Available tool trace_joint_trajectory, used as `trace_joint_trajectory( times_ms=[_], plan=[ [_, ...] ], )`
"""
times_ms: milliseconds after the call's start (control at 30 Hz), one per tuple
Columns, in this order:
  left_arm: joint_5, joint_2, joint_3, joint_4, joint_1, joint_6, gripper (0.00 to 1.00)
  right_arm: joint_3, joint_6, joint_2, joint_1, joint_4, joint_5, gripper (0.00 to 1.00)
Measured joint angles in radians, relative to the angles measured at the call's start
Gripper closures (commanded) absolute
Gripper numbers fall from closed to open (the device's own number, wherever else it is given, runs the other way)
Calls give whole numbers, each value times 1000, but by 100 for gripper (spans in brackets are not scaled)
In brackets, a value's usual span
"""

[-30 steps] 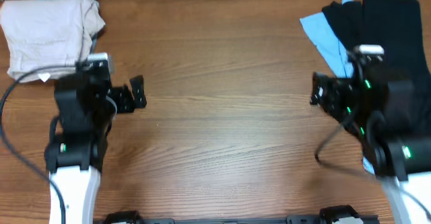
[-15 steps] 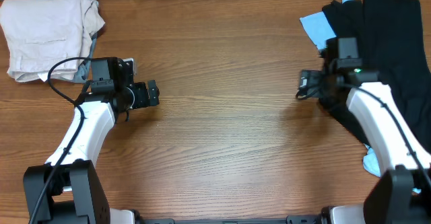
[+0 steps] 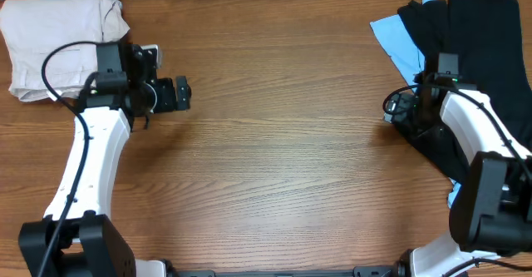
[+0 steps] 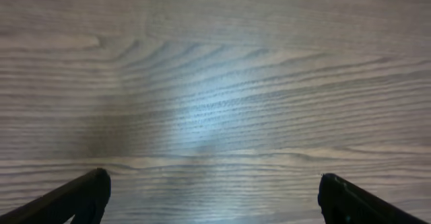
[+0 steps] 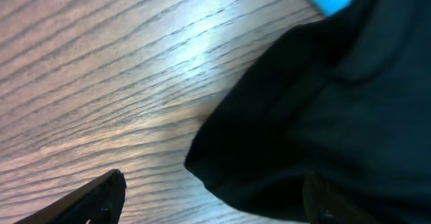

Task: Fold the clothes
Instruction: 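Reach the right gripper into the black clothes pile and grasp a black shirt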

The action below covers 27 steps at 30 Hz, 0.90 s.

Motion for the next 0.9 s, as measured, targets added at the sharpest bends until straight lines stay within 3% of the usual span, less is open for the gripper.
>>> trace_joint_trajectory(
  times_ms=[167,300,400,467,533,767,900],
  plan=[
    [1,-3,48,-15,0,37,0,-27,-12,6,3,34,-10,24],
    [1,-3,55,-16,0,79,0,-62,-16,6,3,91,-13,41],
    [1,-3,55,-18,0,100,0,-106,-16,6,3,119,-12,48],
    [1,-3,55,-18,0,104,0,-122,-19,6,3,123,-12,59],
    [1,-3,55,-18,0,105,0,-125,-18,6,3,138,-8,94],
    [1,-3,55,-2,0,105,0,-125,-11,6,3,154,39,96],
    [1,-3,55,44,0,105,0,-90,10,5,8,52,35,96]
  ],
)
